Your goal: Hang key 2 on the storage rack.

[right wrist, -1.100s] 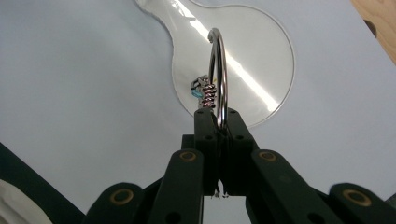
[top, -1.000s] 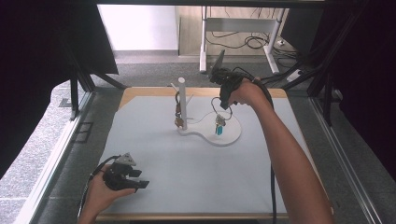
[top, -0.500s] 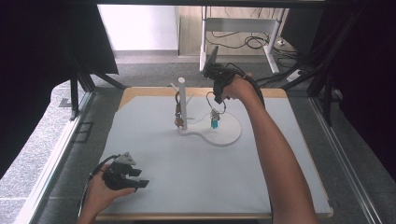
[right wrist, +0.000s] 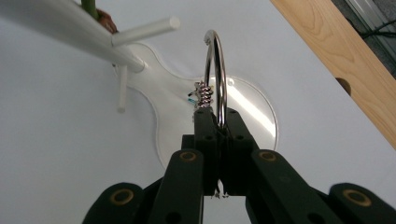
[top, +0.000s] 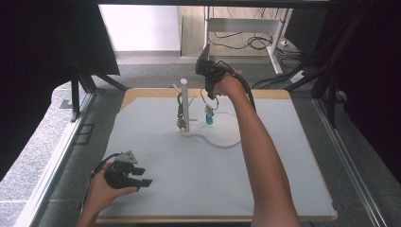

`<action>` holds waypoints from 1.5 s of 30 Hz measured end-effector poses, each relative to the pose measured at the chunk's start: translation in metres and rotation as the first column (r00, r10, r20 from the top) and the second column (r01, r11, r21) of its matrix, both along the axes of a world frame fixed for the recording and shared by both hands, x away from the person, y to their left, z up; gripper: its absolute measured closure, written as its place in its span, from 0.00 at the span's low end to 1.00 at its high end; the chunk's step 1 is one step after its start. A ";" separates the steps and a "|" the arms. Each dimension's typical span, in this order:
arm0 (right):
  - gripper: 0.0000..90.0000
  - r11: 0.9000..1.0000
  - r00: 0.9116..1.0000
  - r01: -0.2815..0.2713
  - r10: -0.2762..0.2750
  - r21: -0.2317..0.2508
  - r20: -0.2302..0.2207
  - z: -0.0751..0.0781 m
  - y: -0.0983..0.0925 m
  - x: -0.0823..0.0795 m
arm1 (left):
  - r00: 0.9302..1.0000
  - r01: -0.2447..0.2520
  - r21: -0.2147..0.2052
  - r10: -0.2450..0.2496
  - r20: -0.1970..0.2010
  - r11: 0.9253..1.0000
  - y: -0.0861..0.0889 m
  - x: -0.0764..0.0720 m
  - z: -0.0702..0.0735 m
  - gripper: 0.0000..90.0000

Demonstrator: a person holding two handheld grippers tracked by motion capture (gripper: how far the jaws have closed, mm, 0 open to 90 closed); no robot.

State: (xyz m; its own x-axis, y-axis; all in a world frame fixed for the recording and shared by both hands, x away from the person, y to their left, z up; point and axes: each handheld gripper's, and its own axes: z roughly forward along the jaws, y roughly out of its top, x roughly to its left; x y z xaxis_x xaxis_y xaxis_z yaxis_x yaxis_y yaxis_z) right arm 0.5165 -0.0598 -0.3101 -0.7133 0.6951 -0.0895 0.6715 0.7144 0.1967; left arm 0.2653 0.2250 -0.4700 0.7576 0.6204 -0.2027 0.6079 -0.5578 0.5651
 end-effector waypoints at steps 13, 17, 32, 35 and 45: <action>0.96 0.999 0.999 -0.039 0.039 0.033 -0.003 -0.011 0.015 -0.002 | 1.000 -0.016 0.000 0.016 -0.006 1.000 0.000 -0.001 -0.002 0.48; 0.96 0.996 0.999 -0.045 0.046 0.071 -0.013 -0.016 0.016 -0.009 | 1.000 -0.011 0.003 0.011 -0.004 1.000 -0.002 -0.002 -0.002 0.48; 0.85 0.980 0.997 -0.048 0.057 0.193 -0.044 -0.033 0.015 -0.020 | 1.000 -0.010 0.012 0.010 -0.002 1.000 0.000 -0.001 -0.002 0.48; 0.76 0.977 0.998 -0.046 0.054 0.209 -0.033 -0.028 0.012 -0.024 | 1.000 -0.010 0.013 0.011 -0.007 1.000 -0.001 0.000 -0.004 0.48; 0.58 0.956 0.998 -0.056 0.043 0.289 0.051 -0.017 -0.030 -0.057 | 1.000 -0.009 0.027 0.009 -0.002 1.000 -0.004 -0.001 -0.002 0.48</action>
